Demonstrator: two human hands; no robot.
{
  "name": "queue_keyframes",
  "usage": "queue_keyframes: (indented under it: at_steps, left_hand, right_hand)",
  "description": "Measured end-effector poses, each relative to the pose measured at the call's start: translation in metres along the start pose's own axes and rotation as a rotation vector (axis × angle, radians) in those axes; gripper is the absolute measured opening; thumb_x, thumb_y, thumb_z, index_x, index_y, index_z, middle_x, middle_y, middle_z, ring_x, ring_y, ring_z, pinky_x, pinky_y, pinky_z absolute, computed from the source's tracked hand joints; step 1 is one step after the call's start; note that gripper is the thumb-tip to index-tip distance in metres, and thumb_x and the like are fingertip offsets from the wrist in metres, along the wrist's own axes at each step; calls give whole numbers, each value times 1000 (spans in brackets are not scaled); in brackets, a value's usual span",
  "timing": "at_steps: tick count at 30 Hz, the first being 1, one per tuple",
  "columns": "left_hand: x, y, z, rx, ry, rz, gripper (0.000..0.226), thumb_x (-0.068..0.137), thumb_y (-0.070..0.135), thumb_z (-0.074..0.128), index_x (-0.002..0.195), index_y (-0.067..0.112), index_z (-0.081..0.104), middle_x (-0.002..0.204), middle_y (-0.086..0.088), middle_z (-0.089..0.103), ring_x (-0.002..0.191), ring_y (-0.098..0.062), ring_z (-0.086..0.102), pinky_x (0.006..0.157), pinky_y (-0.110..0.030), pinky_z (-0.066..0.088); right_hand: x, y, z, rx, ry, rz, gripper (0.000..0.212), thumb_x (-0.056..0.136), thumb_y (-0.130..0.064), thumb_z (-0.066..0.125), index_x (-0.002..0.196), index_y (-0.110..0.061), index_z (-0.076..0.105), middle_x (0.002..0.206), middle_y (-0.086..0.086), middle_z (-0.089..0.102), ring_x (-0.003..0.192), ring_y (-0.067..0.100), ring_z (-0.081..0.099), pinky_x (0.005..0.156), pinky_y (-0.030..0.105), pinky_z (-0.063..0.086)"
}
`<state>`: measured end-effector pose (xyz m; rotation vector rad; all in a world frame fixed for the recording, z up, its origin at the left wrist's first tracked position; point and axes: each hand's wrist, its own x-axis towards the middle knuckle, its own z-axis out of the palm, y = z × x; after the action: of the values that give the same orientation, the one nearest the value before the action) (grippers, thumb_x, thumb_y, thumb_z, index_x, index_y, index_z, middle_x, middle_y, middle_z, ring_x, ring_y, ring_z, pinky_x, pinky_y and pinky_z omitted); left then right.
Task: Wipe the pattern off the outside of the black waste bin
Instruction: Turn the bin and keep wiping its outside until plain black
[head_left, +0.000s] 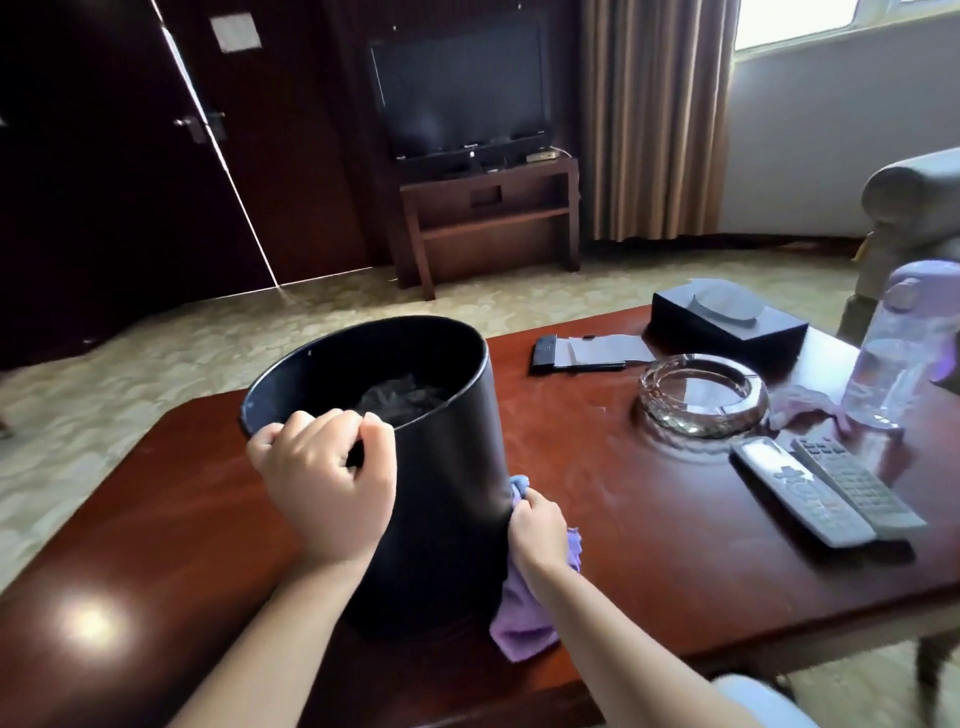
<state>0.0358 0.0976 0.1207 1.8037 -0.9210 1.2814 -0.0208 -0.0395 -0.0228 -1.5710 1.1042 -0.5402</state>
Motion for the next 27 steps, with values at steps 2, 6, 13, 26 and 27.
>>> queue_keyframes:
  at_steps: [2,6,13,26,27]
  left_hand:
    - [1,-6,0,-25,-18,-4,39,83,17,43,51,21,22,49,11,13,47,-18,26,64,-37,27]
    - [5,-17,0,-73,-44,-14,37,82,17,42,52,23,22,49,13,14,47,-19,27,63,-40,29]
    - [4,-20,1,-97,-30,-18,37,82,17,43,51,22,24,48,8,18,48,-19,26,64,-38,29]
    - [6,-33,5,-139,-6,2,37,82,14,44,54,22,22,50,8,18,53,-14,20,65,-38,31]
    - [7,-32,4,-120,-6,12,36,82,15,44,55,23,22,51,9,19,54,-13,21,66,-36,30]
  right_hand:
    - [1,-3,-1,-54,-9,-3,27,97,-23,40,87,-13,63,90,10,63,83,27,53,70,30,34]
    - [8,-7,-6,-70,-76,-10,27,94,-21,43,71,-12,54,77,4,57,77,21,50,66,28,33]
    - [6,-8,-2,-4,-26,21,24,91,-14,42,81,-5,62,79,5,62,79,24,52,65,32,34]
    - [13,3,6,-52,13,-201,30,95,-15,40,73,-7,58,75,10,56,69,24,49,64,28,36]
    - [13,10,6,-157,9,-158,31,95,-18,40,75,-7,59,76,10,59,70,25,50,64,31,34]
